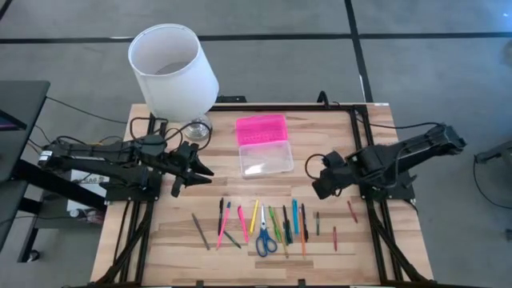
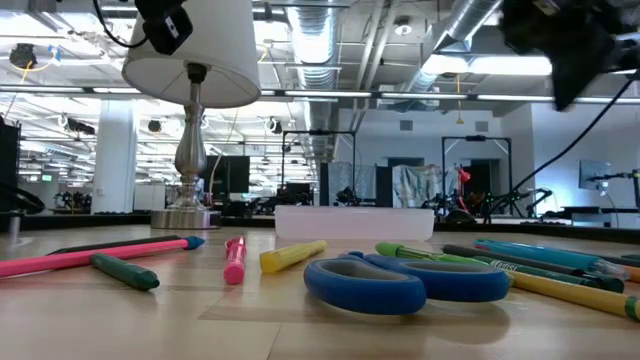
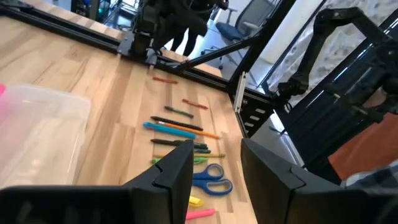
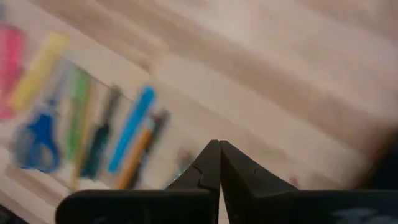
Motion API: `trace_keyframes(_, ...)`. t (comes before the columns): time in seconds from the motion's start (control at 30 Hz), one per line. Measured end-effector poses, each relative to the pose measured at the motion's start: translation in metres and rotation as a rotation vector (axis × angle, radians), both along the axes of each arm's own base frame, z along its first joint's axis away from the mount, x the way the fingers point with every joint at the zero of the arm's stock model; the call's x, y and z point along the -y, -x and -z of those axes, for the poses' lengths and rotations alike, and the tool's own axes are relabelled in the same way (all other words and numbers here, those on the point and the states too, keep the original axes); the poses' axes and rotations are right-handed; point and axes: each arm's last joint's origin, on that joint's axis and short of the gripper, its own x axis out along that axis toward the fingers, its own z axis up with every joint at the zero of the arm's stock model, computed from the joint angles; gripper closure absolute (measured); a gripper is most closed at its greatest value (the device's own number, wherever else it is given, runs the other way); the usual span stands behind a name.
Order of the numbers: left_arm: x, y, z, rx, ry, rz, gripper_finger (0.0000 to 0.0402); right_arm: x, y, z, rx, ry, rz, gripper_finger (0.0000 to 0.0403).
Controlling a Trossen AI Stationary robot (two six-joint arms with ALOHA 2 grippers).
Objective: Pick & place school supplies into a supply box
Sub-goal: Put the top red crayon into the pink supply box
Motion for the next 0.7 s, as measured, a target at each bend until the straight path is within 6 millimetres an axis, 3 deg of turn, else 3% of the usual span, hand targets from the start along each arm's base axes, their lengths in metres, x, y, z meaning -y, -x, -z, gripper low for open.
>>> trace_keyframes(0.4, 0.0, 0.001, 0.004, -0.035, -0.015, 0.001, 0.0274, -0.02, 0.007, 0.021, -0.351, -0.064, 0.015, 0.0399)
trace_keyframes(0.7, -0.001, 0.001, 0.004, -0.037, -0.027, -0.021, 0.0274, -0.04, 0.001, 0.042, -0.511, -0.045, -0.037, 0.032)
